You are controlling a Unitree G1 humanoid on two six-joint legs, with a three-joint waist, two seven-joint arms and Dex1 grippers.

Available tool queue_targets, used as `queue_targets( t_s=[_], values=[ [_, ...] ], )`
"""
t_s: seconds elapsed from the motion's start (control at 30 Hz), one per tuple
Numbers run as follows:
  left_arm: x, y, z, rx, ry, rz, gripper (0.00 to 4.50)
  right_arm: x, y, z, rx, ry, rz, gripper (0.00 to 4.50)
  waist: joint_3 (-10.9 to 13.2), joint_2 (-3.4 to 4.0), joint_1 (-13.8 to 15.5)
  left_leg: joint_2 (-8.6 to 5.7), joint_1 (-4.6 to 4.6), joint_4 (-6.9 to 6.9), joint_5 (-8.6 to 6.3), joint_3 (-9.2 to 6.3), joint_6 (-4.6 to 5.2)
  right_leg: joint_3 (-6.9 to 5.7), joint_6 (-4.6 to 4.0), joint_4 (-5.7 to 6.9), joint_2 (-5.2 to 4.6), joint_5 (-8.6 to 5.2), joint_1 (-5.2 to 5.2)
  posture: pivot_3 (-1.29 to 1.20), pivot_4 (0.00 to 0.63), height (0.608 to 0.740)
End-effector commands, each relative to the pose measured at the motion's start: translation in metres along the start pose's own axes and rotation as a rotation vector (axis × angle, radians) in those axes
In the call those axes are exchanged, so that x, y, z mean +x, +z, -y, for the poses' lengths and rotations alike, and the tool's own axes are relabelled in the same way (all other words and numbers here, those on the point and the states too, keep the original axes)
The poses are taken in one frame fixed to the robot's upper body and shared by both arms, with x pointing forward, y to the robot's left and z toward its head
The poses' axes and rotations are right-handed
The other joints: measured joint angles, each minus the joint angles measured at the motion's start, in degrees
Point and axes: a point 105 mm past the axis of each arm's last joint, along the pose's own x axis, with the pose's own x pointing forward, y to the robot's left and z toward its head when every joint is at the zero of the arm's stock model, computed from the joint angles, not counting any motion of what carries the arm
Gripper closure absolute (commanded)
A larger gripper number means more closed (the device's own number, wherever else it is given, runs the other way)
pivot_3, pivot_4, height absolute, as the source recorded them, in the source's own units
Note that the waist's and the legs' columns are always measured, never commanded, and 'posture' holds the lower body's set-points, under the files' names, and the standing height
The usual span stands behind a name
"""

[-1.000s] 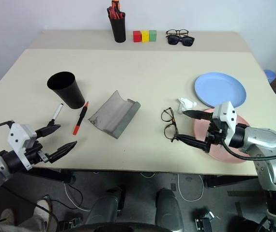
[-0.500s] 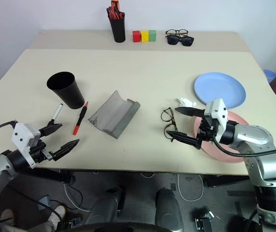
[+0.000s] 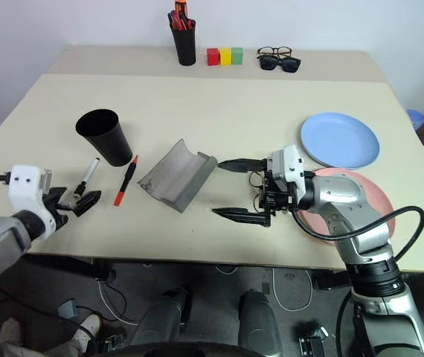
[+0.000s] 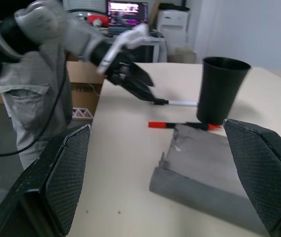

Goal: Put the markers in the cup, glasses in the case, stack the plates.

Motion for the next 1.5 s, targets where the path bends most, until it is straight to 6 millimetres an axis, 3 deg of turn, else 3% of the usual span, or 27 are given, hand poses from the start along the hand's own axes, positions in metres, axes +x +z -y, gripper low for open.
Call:
queue_targets(
  t_s=[0.03, 0.27, 0.53, 0.7, 0.97, 1.0, 1.03, 1.3, 1.5],
  values=[
    [0.005, 0.005, 0.008, -0.017, -0.011, -0.039, 0.0, 0.001, 0.005, 0.002, -0.055, -0.003, 0.013, 0.1, 0.0, 0.0, -0.23, 0.0, 0.02, 0.0, 0.0, 0.03, -0.01, 0.04, 0.0, 0.0, 0.0, 0.01, -0.01, 0.0, 0.15, 0.74],
    [0.019, 0.016, 0.022, -0.085, -0.028, -0.1, 0.0, -0.003, 0.004, 0.005, -0.065, -0.028, 0.003, 0.1, 0.0, -0.01, -0.18, 0.1, 0.03, -0.02, 0.06, 0.02, -0.1, 0.06, -0.01, 0.1, 0.12, 0.05, -0.09, 0.0, 0.15, 0.74],
    [0.057, 0.025, 0.018, -0.144, 0.105, -0.204, 0.0, -0.005, 0.005, 0.007, -0.071, -0.068, 0.004, 0.1, -0.01, -0.1, -0.21, 0.07, 0.03, 0.02, 0.17, 0.0, -0.26, 0.07, 0.14, 0.1, 0.13, 0.17, -0.05, 0.0, 0.15, 0.74],
    [0.079, 0.019, 0.03, -0.127, 0.089, -0.271, 0.0, -0.006, 0.006, 0.009, -0.074, -0.083, 0.003, 0.1, -0.01, -0.09, -0.13, 0.07, 0.03, -0.01, 0.17, 0.01, -0.27, 0.08, 0.15, 0.11, 0.13, 0.18, -0.07, 0.0, 0.15, 0.74],
    [0.085, 0.008, 0.043, -0.087, 0.056, -0.351, 0.0, -0.008, 0.008, 0.008, -0.084, -0.108, -0.003, 0.1, -0.03, -0.07, 0.02, 0.06, 0.12, 0.02, 0.23, 0.0, -0.33, 0.08, 0.2, 0.11, 0.12, 0.24, 0.05, 0.0, 0.15, 0.74],
    [0.085, 0.006, 0.044, -0.075, 0.047, -0.361, 0.52, -0.008, 0.008, 0.008, -0.084, -0.112, -0.003, 0.0, -0.03, -0.07, 0.01, 0.06, 0.12, 0.02, 0.23, 0.0, -0.33, 0.08, 0.21, 0.11, 0.13, 0.25, 0.05, 0.0, 0.15, 0.74],
    [0.084, 0.005, 0.045, -0.064, 0.043, -0.368, 0.75, -0.008, 0.008, 0.009, -0.084, -0.115, -0.003, 0.0, -0.03, -0.07, 0.01, 0.06, 0.12, 0.02, 0.23, 0.0, -0.34, 0.09, 0.21, 0.11, 0.12, 0.25, 0.05, 0.0, 0.15, 0.74],
    [0.075, 0.006, 0.055, -0.032, -0.01, -0.374, 4.48, -0.008, 0.007, 0.011, -0.082, -0.127, 0.0, 0.0, -0.04, -0.06, -0.05, 0.06, 0.11, 0.02, 0.24, 0.0, -0.34, 0.1, 0.21, 0.1, 0.12, 0.27, 0.05, 0.0, 0.15, 0.74],
    [0.057, 0.002, 0.076, 0.035, -0.171, -0.347, 4.48, -0.005, 0.006, 0.013, -0.079, -0.132, 0.008, 0.0, -0.03, -0.07, -0.2, 0.06, 0.11, 0.01, 0.24, 0.01, -0.34, 0.13, 0.21, 0.09, 0.12, 0.27, 0.03, 0.0, 0.15, 0.74]
  ],
)
